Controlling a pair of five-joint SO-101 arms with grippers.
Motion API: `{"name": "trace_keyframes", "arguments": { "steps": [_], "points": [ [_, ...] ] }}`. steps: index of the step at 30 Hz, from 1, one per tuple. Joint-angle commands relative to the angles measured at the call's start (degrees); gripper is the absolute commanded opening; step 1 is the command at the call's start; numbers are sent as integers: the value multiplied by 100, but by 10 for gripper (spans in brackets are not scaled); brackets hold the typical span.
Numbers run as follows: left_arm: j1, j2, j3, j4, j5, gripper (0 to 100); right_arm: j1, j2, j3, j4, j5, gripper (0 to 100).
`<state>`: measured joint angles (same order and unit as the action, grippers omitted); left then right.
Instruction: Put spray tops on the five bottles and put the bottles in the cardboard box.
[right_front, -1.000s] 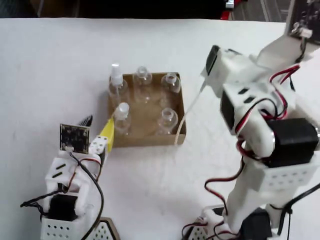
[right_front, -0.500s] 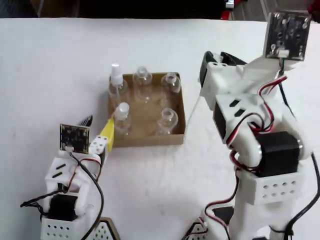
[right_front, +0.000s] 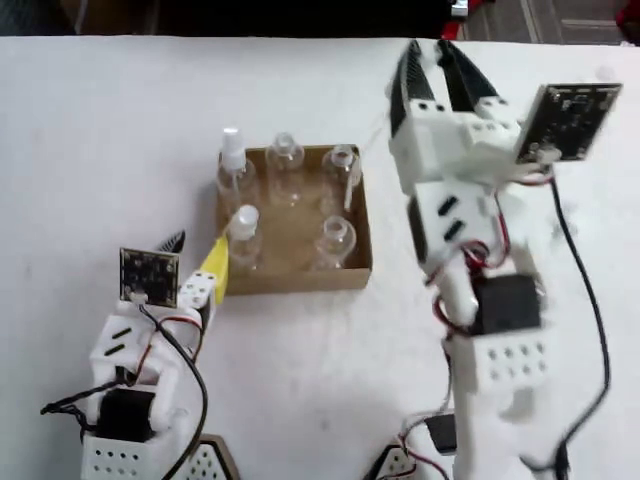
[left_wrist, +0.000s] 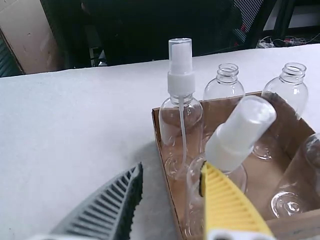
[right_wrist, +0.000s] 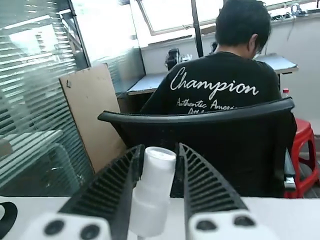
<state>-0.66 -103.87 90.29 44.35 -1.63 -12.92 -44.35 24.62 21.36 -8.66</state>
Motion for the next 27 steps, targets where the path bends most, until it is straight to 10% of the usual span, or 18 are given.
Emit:
{"name": "trace_keyframes", "arguments": {
  "steps": [1, 27],
  "points": [
    [66, -40, -334, -26, -53, 177, -347, 549, 193, -1323, 475, 17],
    [66, -40, -343, -26, -53, 177, -1534, 3644, 352, -6009, 2567, 16]
  ]
}}
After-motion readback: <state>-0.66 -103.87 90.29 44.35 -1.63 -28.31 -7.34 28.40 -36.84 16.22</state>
